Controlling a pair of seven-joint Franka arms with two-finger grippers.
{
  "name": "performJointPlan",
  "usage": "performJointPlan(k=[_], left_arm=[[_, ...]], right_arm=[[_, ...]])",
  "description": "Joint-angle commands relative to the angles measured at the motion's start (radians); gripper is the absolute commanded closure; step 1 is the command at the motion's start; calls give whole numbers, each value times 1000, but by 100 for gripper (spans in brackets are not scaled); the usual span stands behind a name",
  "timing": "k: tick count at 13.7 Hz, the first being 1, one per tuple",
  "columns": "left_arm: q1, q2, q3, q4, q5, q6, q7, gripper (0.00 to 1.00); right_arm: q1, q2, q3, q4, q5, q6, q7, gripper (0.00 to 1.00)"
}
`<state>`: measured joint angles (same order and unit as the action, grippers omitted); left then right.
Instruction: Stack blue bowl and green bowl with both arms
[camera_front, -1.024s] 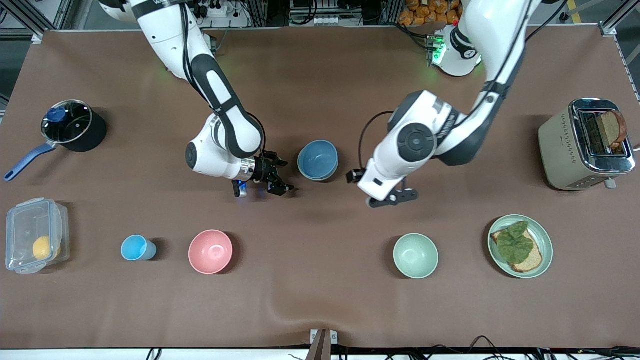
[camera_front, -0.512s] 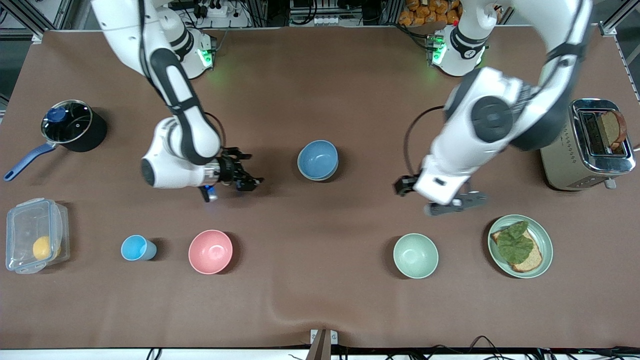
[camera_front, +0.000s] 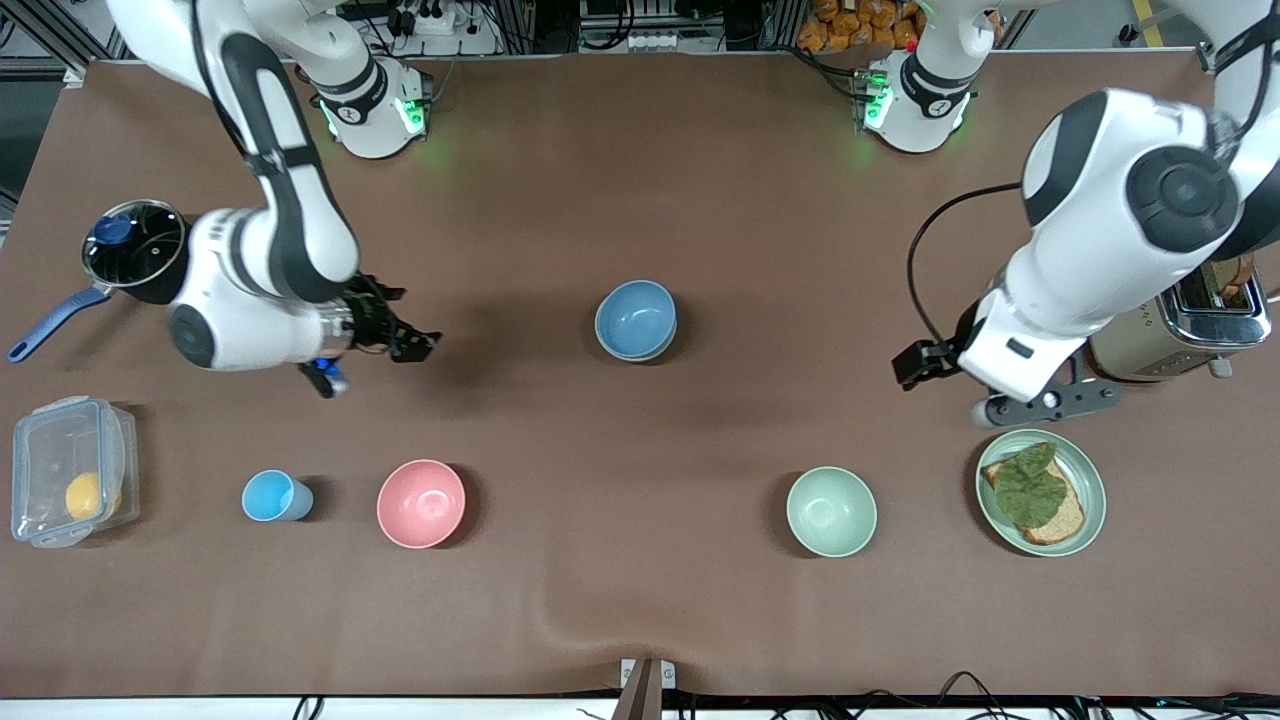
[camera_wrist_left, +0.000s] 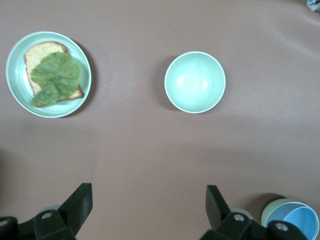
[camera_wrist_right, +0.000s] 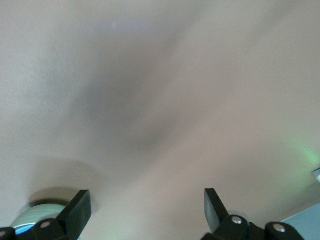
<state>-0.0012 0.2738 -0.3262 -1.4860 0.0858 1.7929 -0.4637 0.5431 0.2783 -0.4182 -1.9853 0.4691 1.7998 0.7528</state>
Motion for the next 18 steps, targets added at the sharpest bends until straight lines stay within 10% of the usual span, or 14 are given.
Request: performJointPlan(k=[1, 11, 15, 18], left_arm=[[27, -59, 1, -10, 0, -70, 59, 0], [-46, -243, 211, -56, -77, -261, 260, 0], [-59, -288, 235, -53, -66, -282, 349, 0], [-75, -301, 256, -48, -64, -322, 369, 0]], right_arm=[[-2, -88, -4, -7, -133, -13, -1, 0], [-161, -177, -61, 80, -274, -177, -296, 0], [-334, -174, 86, 222, -328, -244, -362, 0], [-541, -174, 356, 318, -412, -258, -349, 0]])
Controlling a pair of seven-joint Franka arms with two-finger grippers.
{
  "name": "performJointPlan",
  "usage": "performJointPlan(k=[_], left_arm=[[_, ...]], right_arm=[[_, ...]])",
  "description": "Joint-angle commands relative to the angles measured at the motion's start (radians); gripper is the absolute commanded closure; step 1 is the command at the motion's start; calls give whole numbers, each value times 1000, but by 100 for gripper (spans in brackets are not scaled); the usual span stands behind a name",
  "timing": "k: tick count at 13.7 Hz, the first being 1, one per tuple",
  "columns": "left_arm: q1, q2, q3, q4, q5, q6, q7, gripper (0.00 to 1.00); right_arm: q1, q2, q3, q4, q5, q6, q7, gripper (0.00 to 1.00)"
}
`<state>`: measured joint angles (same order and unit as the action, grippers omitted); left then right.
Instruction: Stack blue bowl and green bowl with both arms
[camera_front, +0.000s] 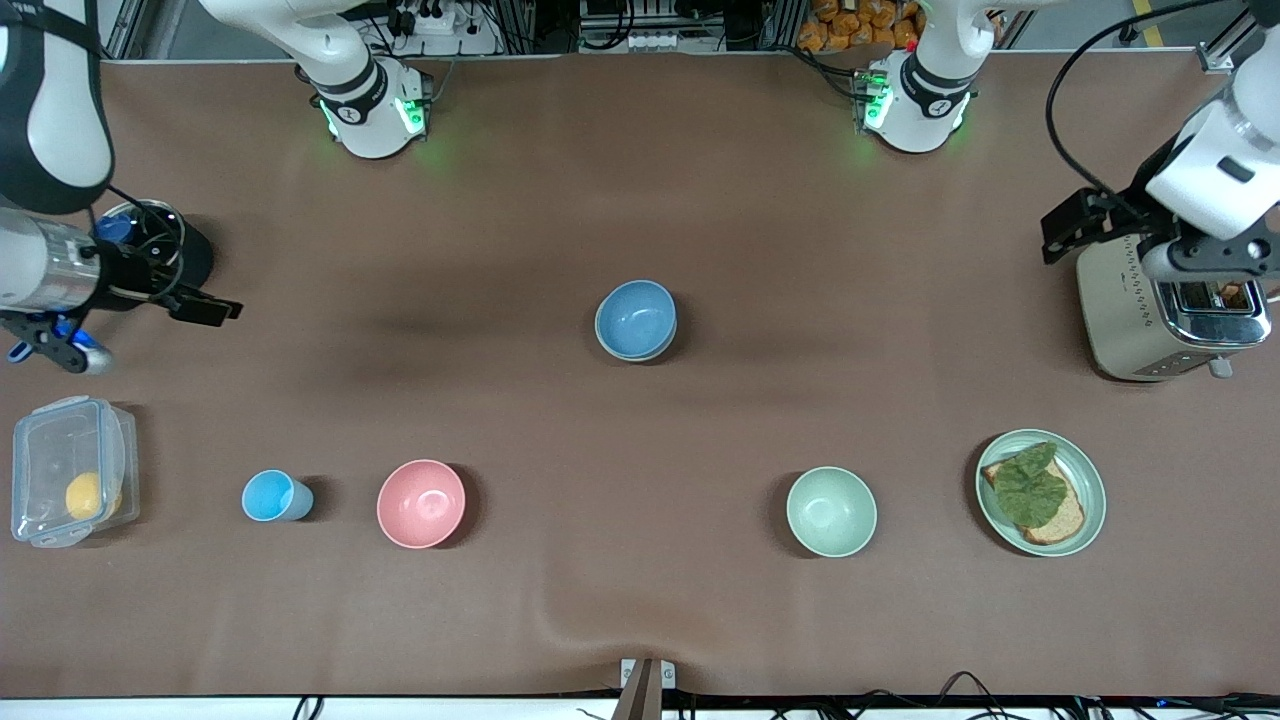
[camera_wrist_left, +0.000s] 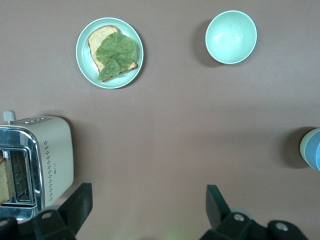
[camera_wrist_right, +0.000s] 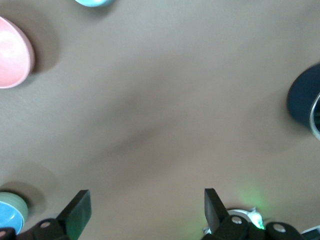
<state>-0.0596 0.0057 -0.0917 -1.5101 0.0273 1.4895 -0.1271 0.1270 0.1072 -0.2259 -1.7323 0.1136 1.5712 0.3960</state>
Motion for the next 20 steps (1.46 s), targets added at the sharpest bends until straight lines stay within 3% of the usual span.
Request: performJointPlan(k=[1, 4, 8, 12, 15, 20], left_arm=[[-16, -35, 23, -24, -6, -26, 46, 0], [-5, -23, 21, -21, -12, -37, 58, 0], [-3, -20, 15, -22, -21, -37, 69, 0], [-6, -16, 10, -21, -23, -35, 73, 0], [-9, -15, 10, -19, -30, -35, 69, 0], [-5, -15, -14, -19, -27, -34, 73, 0]], right_arm=[[-162, -6, 204, 88, -61, -31, -8, 0], [-168, -46, 240, 154, -68, -40, -5, 0], [-188, -29, 238, 230, -83, -60, -178, 0], [-159, -21, 238, 316, -84, -69, -181, 0], [-136, -40, 238, 315, -87, -177, -172, 0], [-125, -110, 240, 231, -91, -100, -192, 0]])
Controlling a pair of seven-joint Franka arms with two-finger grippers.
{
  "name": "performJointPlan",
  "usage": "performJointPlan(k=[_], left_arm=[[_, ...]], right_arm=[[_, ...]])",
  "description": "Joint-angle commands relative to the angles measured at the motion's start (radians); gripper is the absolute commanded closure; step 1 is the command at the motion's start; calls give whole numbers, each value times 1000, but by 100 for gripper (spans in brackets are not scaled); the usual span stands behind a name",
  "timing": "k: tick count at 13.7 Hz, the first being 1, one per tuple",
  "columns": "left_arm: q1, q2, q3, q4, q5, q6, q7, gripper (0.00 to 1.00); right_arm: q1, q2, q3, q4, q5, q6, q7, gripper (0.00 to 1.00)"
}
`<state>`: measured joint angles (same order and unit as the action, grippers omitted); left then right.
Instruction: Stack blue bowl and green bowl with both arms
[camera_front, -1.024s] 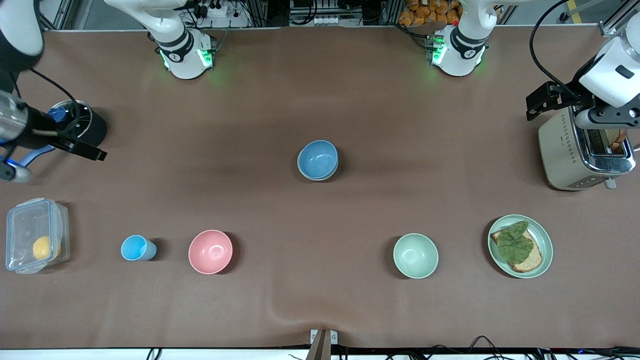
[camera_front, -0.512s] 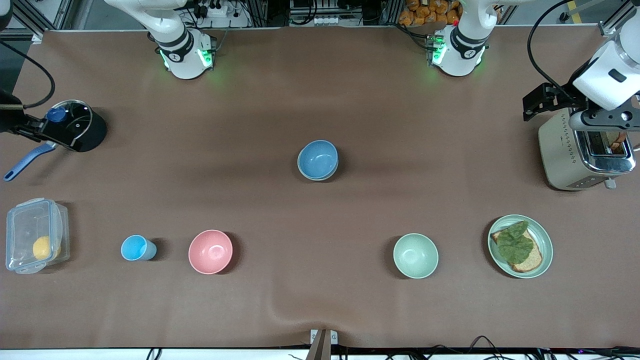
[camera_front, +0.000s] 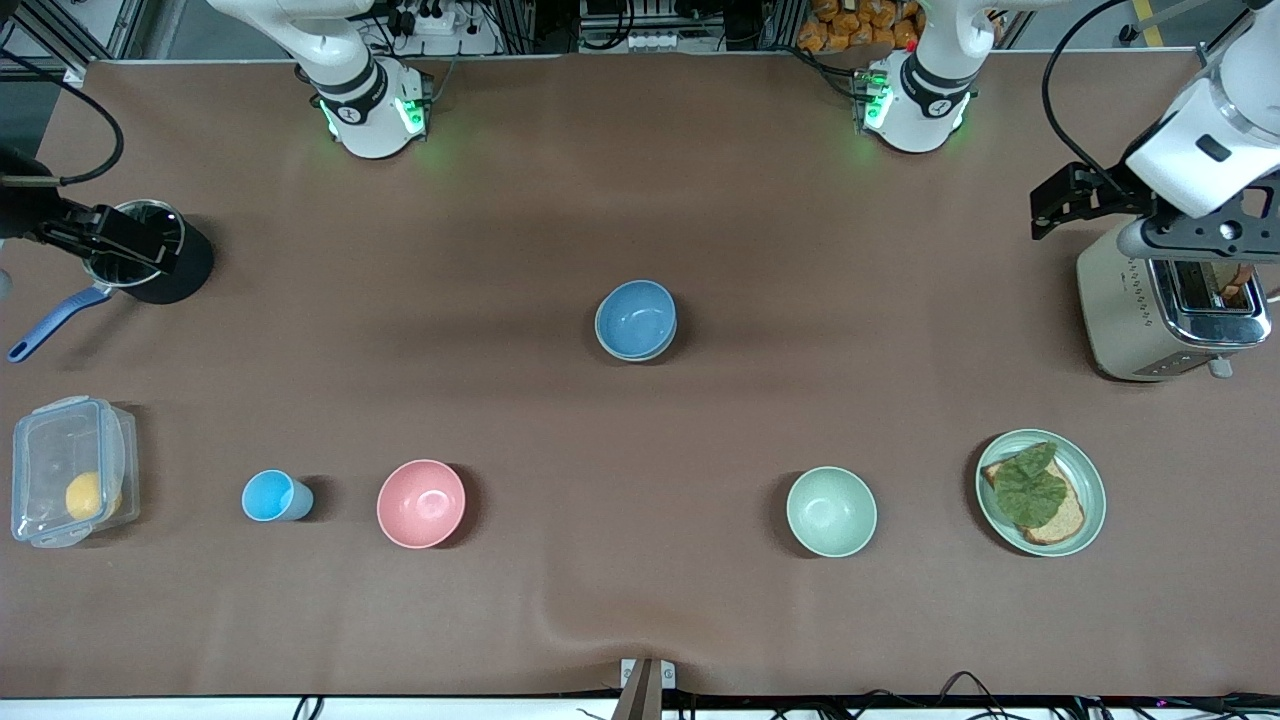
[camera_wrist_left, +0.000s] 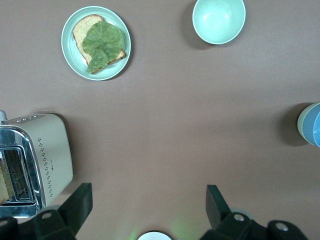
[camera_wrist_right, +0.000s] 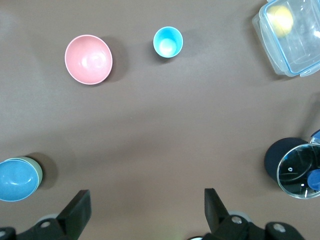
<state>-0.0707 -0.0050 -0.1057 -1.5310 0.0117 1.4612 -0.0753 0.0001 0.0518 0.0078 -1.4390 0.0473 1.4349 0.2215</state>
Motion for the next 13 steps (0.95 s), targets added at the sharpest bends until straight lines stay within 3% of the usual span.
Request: performJointPlan(k=[1, 13], left_arm=[[12, -4, 0, 2, -16, -5, 23, 0], [11, 10, 1, 0, -22, -5, 29, 0]], right_arm=[[1, -55, 18, -64, -38, 41, -19, 0], [3, -56, 29, -67, -84, 33, -116, 0]])
